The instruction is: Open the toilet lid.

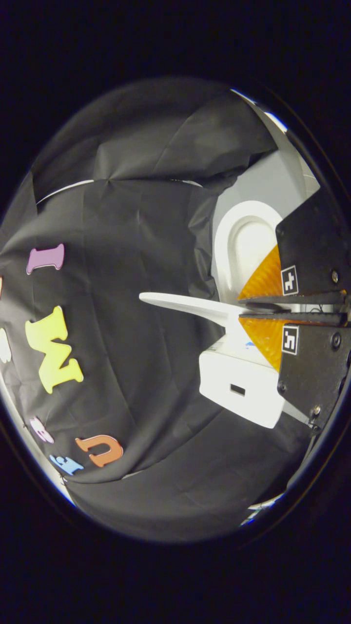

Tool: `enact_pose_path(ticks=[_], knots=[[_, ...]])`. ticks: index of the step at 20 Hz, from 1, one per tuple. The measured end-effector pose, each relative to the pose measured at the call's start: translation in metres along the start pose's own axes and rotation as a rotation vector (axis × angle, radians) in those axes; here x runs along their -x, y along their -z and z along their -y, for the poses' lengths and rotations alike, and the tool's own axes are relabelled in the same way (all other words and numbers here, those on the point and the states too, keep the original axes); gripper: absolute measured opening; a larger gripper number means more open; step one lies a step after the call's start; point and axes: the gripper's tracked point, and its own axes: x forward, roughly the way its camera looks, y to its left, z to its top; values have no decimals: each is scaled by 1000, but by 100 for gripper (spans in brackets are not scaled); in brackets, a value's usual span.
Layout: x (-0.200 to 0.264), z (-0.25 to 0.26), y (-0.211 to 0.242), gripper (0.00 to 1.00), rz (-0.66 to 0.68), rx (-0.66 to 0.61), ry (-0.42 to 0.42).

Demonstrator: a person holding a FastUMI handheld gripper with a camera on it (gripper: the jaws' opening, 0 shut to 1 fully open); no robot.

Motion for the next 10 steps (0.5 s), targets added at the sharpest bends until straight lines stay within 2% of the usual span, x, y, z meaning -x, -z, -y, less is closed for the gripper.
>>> enact_pose_path(ticks=[10], knots=[[1,-31,-7,10,0,64,20]])
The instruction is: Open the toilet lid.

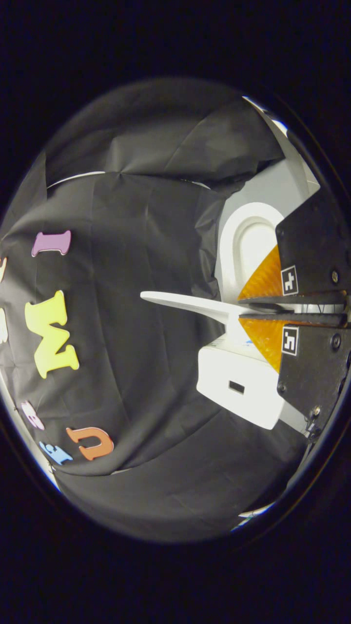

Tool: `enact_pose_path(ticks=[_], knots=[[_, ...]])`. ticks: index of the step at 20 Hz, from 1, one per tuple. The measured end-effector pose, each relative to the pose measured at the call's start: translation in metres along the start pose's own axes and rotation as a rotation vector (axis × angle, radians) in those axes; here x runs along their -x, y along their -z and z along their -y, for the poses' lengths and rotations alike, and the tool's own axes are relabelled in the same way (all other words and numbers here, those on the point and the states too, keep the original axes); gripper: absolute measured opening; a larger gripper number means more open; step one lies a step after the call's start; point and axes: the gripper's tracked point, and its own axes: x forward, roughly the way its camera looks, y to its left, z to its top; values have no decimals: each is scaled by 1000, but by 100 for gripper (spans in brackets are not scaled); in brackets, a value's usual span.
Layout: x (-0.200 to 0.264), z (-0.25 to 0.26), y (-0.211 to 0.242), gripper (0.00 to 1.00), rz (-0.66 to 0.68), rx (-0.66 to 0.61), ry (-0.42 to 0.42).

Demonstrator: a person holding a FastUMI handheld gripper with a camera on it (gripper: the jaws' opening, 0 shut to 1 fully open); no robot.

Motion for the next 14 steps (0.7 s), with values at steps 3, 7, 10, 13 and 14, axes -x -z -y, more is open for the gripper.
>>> enact_pose_path(ticks=[3,7,10,13,14], knots=[[1,-11,-1,10,3,26,1],[1,-29,-4,10,11,68,4],[2,-43,-3,10,16,99,2],[0,-56,-4,11,21,116,-2],[0,-60,-4,11,23,126,-4]])
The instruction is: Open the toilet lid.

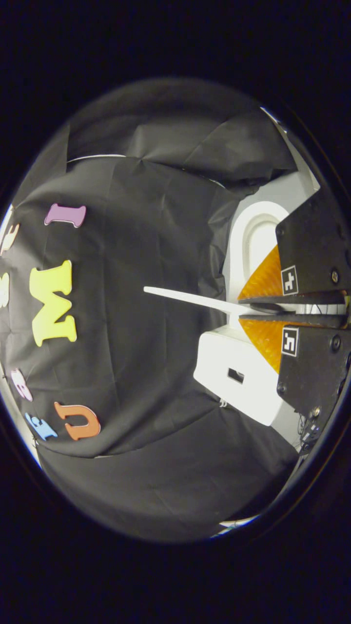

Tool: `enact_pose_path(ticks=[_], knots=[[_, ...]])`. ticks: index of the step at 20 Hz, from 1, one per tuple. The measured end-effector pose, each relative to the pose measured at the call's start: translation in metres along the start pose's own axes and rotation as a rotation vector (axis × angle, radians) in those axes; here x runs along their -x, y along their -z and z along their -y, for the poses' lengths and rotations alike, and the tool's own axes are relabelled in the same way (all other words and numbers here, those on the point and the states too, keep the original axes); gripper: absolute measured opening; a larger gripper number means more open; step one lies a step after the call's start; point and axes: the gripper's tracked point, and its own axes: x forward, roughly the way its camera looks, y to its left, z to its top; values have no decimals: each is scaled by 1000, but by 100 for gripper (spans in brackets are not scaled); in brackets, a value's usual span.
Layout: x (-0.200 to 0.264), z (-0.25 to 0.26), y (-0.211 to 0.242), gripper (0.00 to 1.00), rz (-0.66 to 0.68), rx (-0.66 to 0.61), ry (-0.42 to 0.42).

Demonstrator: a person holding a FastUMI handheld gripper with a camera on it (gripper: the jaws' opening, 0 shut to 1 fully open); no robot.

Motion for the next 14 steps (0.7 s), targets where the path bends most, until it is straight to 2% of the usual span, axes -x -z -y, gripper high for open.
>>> enact_pose_path(ticks=[6,14], knots=[[-4,-32,-3,11,13,43,-6],[-11,-98,1,11,34,170,-35]])
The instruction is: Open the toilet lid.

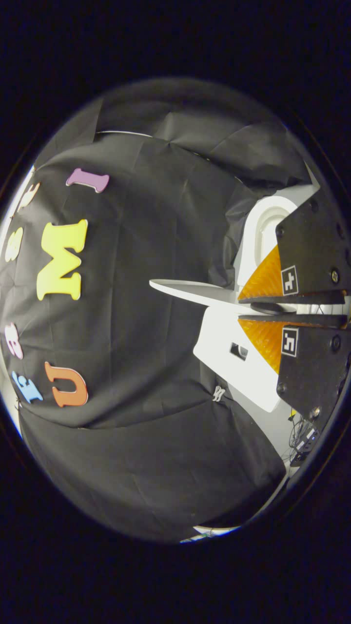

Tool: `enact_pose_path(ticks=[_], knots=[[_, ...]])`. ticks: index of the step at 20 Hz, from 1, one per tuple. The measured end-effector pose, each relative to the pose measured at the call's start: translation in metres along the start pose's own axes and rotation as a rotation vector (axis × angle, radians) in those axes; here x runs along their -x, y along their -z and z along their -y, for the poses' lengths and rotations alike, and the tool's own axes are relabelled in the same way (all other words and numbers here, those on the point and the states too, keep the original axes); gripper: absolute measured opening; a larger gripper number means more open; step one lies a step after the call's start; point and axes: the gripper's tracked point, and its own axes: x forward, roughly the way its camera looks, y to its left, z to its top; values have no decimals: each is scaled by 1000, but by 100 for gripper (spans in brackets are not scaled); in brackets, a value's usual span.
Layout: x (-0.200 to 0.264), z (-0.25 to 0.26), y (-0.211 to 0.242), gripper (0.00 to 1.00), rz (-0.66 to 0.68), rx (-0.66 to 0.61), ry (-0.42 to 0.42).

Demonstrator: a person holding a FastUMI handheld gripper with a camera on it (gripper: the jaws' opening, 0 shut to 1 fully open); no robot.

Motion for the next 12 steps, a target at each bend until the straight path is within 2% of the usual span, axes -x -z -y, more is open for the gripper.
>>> enact_pose_path(ticks=[12], knots=[[-16,-70,1,11,10,164,-71]])
